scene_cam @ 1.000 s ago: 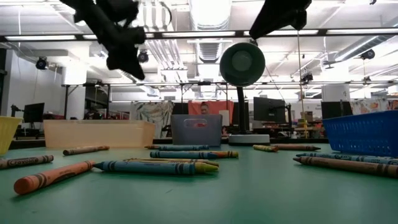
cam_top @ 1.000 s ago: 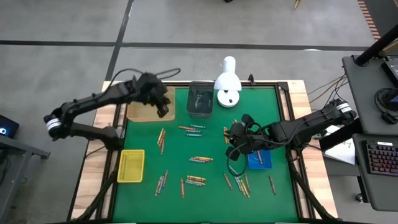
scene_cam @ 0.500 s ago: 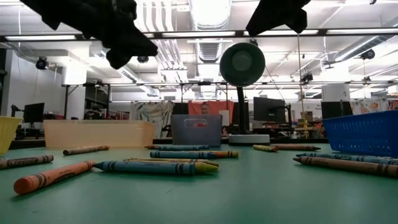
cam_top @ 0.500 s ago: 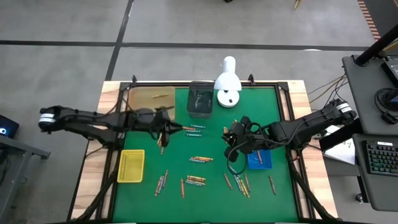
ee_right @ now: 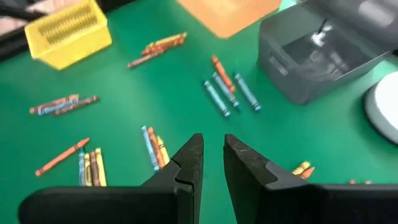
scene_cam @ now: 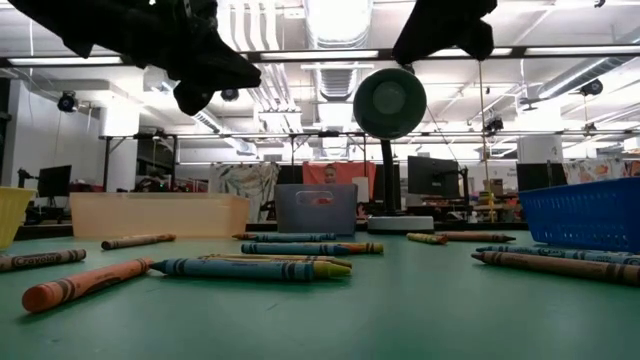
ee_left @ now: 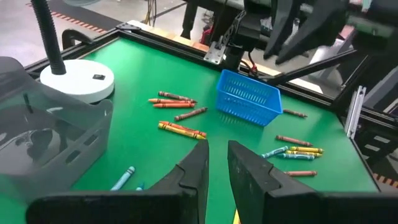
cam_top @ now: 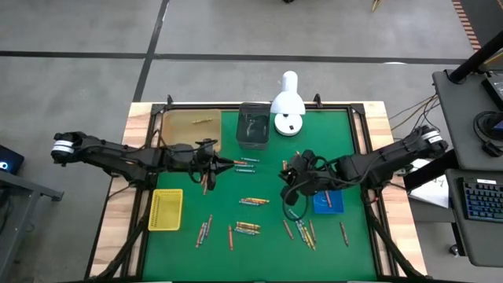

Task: Sort crayons
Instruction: Put the blue crayon into the yellow bin

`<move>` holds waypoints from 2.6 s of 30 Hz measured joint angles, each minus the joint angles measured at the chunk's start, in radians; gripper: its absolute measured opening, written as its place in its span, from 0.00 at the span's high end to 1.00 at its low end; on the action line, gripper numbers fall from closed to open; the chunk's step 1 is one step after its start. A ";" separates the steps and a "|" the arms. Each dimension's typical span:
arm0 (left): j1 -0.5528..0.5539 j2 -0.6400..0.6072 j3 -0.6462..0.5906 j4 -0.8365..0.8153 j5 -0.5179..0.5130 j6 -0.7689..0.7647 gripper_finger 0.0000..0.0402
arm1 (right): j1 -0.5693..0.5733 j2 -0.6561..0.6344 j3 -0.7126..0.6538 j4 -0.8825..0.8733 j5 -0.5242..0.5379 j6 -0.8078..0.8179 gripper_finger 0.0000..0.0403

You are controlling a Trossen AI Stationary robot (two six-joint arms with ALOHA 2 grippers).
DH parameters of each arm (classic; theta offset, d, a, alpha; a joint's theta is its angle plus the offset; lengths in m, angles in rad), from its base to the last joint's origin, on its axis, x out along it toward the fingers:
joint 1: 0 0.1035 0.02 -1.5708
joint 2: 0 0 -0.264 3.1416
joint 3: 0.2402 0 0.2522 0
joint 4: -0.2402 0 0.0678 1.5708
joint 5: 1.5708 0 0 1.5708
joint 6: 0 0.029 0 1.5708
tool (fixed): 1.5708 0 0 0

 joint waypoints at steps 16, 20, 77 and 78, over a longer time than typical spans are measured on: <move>0.000 0.051 0.000 0.011 0.000 0.004 0.89 | -0.015 0.117 0.001 0.042 -0.099 -0.157 0.87; 0.000 0.063 0.000 0.046 -0.008 0.005 0.89 | -0.076 0.138 0.002 0.127 -0.105 -0.265 0.87; 0.002 -0.214 0.000 0.031 -0.063 0.171 0.89 | -0.301 0.589 0.299 0.168 -0.233 -0.697 0.87; 0.002 -0.215 0.000 0.028 -0.063 0.170 0.89 | -0.301 0.595 0.299 0.158 -0.242 -0.695 0.87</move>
